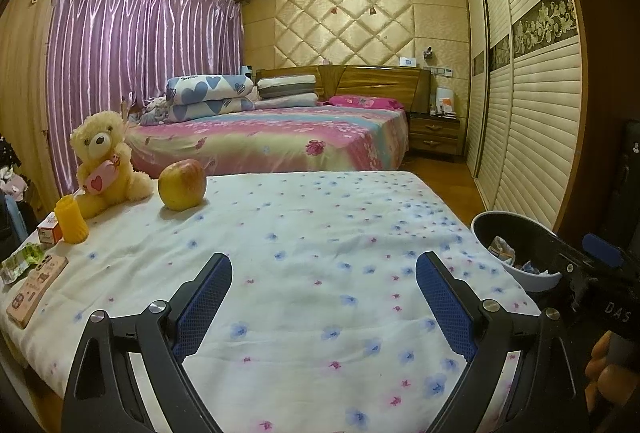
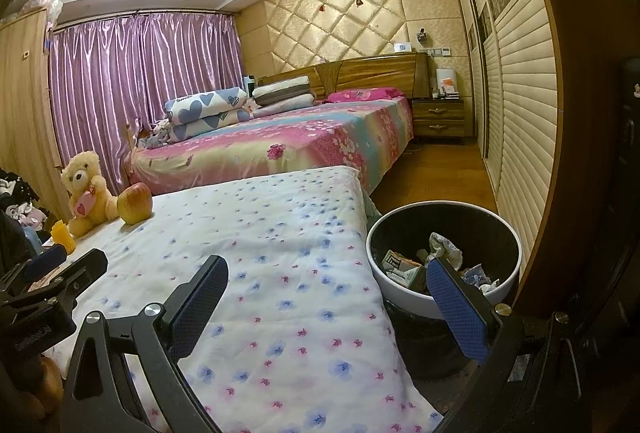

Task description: Collect trash

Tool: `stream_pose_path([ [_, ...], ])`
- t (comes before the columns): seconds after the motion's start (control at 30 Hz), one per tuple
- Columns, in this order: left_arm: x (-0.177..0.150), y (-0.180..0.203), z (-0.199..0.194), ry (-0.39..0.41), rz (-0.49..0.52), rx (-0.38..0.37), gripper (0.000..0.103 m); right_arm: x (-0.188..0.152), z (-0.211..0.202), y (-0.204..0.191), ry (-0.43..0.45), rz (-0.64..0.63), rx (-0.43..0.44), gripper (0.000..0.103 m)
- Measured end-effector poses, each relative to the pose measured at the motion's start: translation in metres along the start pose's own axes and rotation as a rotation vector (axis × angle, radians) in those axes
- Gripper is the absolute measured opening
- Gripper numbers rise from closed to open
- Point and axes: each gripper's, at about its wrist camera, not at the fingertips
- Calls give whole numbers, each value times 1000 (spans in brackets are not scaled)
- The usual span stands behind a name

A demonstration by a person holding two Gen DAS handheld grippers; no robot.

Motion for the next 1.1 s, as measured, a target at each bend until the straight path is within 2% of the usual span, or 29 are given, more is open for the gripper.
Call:
stream_pose_path([
  [1.1, -2, 0, 0, 5, 9, -8, 94, 1, 0, 1, -9, 7, 0, 100],
])
Point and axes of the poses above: each gripper's, at about its wrist camera, not at the fingertips, and z roughly the way its jaws point, y to its right, x to its top, and after that the axes turned 9 degrees about x, right-handed
